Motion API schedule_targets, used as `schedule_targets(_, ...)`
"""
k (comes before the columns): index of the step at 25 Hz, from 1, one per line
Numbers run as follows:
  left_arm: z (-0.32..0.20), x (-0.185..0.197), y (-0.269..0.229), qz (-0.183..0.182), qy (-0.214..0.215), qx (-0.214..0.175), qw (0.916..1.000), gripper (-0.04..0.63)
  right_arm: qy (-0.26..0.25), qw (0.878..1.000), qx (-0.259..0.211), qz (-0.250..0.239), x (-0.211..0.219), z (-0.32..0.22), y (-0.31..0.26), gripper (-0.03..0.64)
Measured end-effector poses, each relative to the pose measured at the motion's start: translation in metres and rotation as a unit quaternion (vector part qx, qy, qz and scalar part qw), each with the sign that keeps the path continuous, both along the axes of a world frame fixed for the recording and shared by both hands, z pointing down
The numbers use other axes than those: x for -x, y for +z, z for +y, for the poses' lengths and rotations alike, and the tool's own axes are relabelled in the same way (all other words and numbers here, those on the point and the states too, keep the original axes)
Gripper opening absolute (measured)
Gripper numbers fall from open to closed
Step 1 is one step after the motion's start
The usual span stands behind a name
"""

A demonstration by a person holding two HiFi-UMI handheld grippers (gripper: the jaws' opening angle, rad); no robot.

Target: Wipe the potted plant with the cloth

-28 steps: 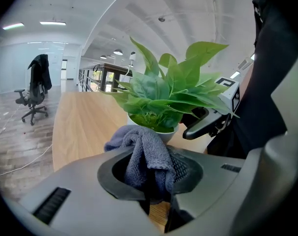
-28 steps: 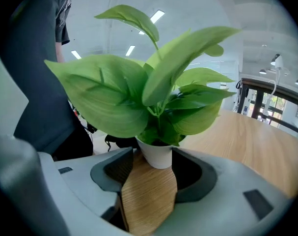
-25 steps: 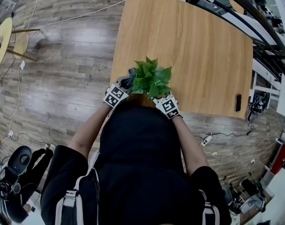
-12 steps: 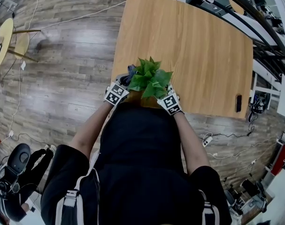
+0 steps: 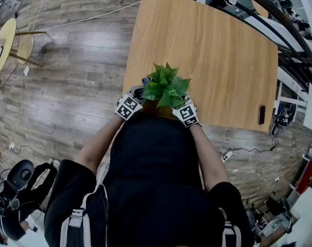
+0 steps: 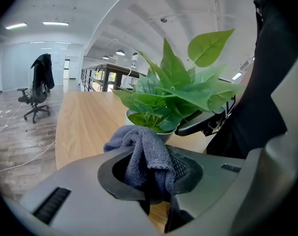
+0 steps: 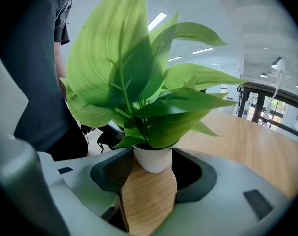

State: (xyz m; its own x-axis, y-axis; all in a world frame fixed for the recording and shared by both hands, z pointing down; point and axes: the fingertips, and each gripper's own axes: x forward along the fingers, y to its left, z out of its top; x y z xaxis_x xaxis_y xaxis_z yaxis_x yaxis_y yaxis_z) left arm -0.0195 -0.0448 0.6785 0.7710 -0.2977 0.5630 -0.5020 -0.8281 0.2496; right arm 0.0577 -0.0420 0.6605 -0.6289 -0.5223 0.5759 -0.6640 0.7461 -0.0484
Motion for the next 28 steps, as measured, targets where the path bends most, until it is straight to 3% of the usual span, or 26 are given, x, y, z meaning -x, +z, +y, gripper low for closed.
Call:
schedule_targets(5,0.006,-0.001,0.001,0.002,0.002,-0.001,1.0000,0.115,0.005,1.000,0.000,0.004,0.000,0.002,0.001,0.232)
schedule_targets(9,-0.002,0.003,0.001,0.004,-0.010,-0.001,0.9999,0.115,-0.024,0.999,-0.007,0.028,0.005,0.012,0.002,0.232)
schedule_targets(14,-0.014,0.010,0.000,0.008,-0.023,0.001,0.9997,0.115,-0.046,0.999,0.005,0.007,0.011,0.029,0.000,0.232)
schedule_targets(17,-0.020,0.013,0.001,0.007,-0.040,0.002,0.9992,0.115,-0.015,1.000,0.006,0.001,0.000,0.024,0.001,0.232)
schedule_targets(20,-0.026,0.011,-0.002,0.003,-0.050,-0.014,0.9987,0.115,0.001,1.000,-0.006,0.026,-0.014,0.014,0.003,0.232)
schedule_targets(24,-0.028,0.008,-0.003,-0.002,-0.045,-0.022,0.9987,0.115,-0.036,0.998,-0.029,0.048,-0.003,0.009,-0.001,0.232)
schedule_targets(28,-0.021,0.006,-0.003,0.002,-0.022,-0.017,0.9996,0.115,-0.012,0.999,-0.020,0.038,-0.001,0.002,-0.002,0.232)
